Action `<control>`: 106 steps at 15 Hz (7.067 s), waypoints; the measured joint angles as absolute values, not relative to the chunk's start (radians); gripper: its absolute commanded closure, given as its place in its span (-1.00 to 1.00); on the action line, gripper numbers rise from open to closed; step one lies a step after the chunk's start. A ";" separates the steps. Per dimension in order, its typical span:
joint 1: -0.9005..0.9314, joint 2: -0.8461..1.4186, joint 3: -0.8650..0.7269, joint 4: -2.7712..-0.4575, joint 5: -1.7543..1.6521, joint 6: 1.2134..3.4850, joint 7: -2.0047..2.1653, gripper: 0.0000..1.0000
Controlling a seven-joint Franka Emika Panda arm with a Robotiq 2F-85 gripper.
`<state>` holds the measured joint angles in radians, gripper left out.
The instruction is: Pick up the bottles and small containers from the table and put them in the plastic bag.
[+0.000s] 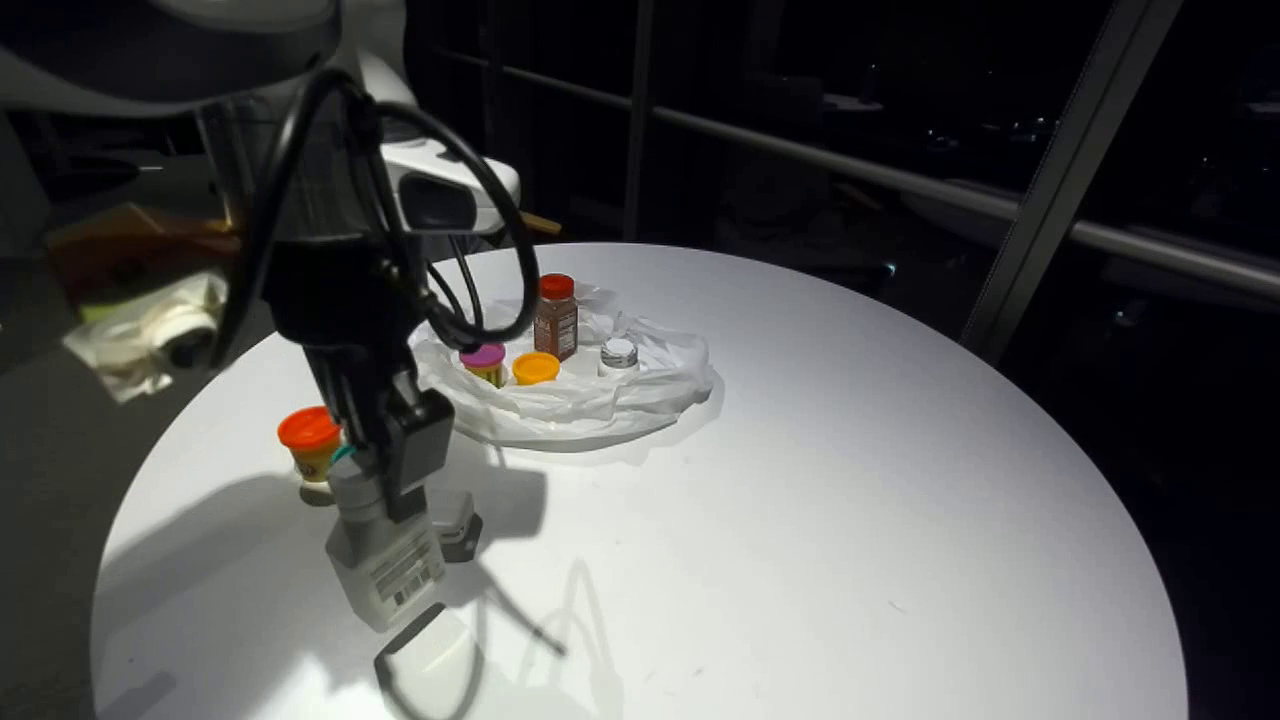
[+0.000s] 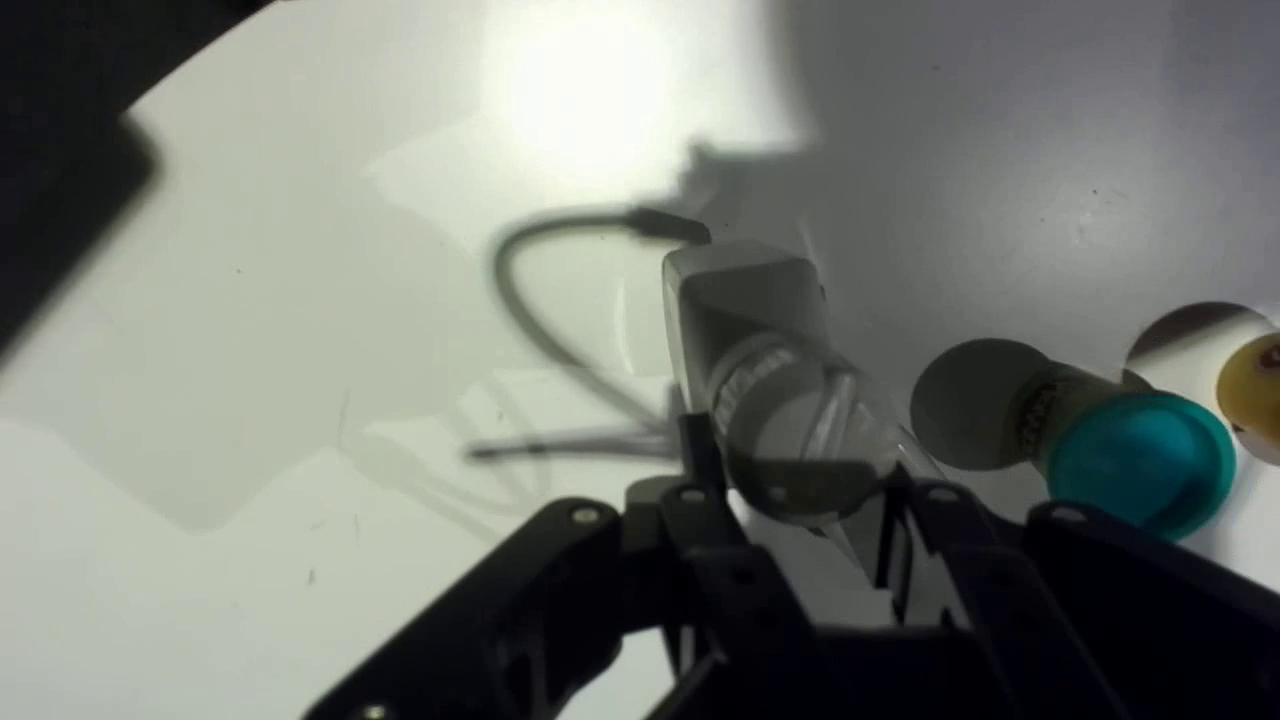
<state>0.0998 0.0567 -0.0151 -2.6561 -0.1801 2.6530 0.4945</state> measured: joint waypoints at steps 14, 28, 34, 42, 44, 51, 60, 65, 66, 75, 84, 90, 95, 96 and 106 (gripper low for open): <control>0.144 0.254 0.076 -2.197 -0.064 2.626 0.609 0.66; 0.230 0.608 0.033 -1.877 0.051 2.836 0.613 0.69; 0.281 0.626 -0.045 -1.874 0.050 2.821 0.611 -0.13; 0.294 0.609 -0.057 -1.900 0.050 2.814 0.582 -1.00; 0.303 0.577 -0.059 -1.930 0.050 2.816 0.580 -1.00; 0.389 0.370 -0.159 -2.153 -0.082 2.706 0.657 -1.00; 0.280 0.275 -0.083 -2.334 -0.167 2.512 0.612 -1.00; 0.200 0.318 -0.032 -2.348 -0.101 2.528 0.457 -1.00; 0.189 0.321 -0.021 -2.350 -0.083 2.536 0.427 -1.00; 0.178 0.324 -0.047 -2.414 -0.159 2.578 0.371 -1.00; 0.153 0.347 -0.062 -2.444 -0.296 2.569 0.158 -1.00; 0.116 0.398 -0.037 -2.444 -0.290 2.641 0.037 -1.00; 0.082 0.420 0.009 -2.447 -0.235 2.719 -0.027 -1.00; 0.077 0.422 0.017 -2.448 -0.221 2.727 -0.039 -1.00; 0.033 0.458 0.068 -2.447 -0.139 2.839 -0.102 -0.31</control>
<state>0.0331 0.4582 0.0678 -2.4466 -0.1391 2.8392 -0.1022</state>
